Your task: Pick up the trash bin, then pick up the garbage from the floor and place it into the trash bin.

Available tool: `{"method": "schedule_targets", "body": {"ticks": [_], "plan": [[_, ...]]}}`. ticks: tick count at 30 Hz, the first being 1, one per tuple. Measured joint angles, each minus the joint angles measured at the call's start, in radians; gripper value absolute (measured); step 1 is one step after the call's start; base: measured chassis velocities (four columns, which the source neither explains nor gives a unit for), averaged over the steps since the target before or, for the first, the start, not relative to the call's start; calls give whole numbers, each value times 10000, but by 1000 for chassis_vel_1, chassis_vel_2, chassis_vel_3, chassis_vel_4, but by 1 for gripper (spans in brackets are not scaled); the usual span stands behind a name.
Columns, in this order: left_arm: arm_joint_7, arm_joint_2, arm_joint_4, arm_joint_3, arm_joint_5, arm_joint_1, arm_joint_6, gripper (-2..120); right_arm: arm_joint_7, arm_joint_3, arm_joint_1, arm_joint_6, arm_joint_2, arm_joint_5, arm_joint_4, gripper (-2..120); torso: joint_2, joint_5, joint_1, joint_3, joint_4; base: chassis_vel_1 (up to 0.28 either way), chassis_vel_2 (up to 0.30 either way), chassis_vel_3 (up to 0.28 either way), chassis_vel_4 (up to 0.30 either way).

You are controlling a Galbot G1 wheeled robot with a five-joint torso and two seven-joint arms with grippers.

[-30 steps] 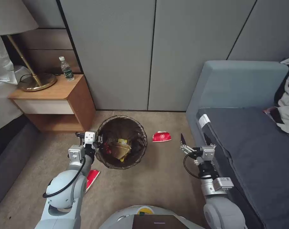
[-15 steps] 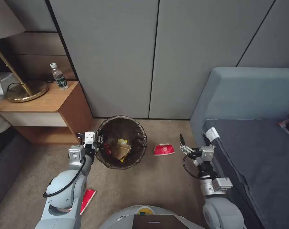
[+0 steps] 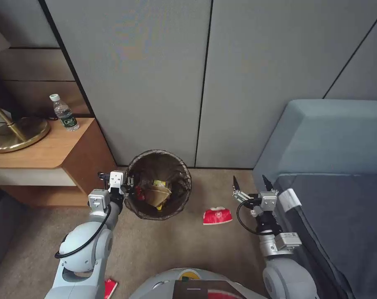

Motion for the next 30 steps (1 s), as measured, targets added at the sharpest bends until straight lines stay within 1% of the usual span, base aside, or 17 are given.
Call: {"method": "schedule_targets", "body": {"ticks": [7,9,10,13,14,16,17,21,24,25,27,29,30], "plan": [[0,-3,-59,5,-7,26,-2,3,-166,14,47,-182,-71,8,-120,100,0,-1,0,-1,-1,-42,47,48,-40],[3,6,-73,6,-10,32,-2,3,-832,234,261,-569,-165,4,-351,100,0,-1,-1,-2,-3,0,0,0,0],[3,6,-73,6,-10,32,-2,3,-832,234,261,-569,-165,4,-351,100,0,-1,-1,-2,-3,0,0,0,0],[6,10,-134,36,-14,36,2,3,-2136,680,998,-1134,-175,-181,-1041,100,0,0,0,-1,0,0,0,0,0],[6,10,-134,36,-14,36,2,3,-2136,680,998,-1134,-175,-181,-1041,100,0,0,0,-1,0,0,0,0,0],[5,14,-167,39,-15,40,12,3,-2685,860,1365,-1506,-174,-310,-1444,100,0,1,0,-1,-1,0,0,0,0],[5,18,-181,37,-17,41,23,3,-2909,887,1547,-1662,-316,-320,-1677,100,0,0,-1,-1,-1,0,0,0,0],[7,19,-198,35,-20,46,35,3,-3264,918,1863,-1859,-565,-339,-2115,100,0,1,-1,-2,0,0,0,0,0],[8,12,-201,60,-21,45,49,3,-3622,841,2430,-2074,-986,-384,-2900,100,0,2,0,-1,-1,0,0,0,0],[8,12,-201,60,-21,45,49,3,-3622,841,2430,-2074,-986,-384,-2900,100,0,2,0,-1,-1,0,0,0,0],[6,10,-201,65,-21,36,64,3,-3814,726,2643,-2202,-1132,-396,-3272,100,0,0,-1,-1,0,0,0,0,0],[6,9,-201,66,-21,29,74,3,-4246,702,2777,-2348,-1201,-480,-3549,100,0,1,0,-1,0,0,0,0,0],[6,9,-201,66,-21,29,74,3,-4246,702,2777,-2348,-1201,-480,-3549,100,0,1,0,-1,0,0,0,0,0]]}}
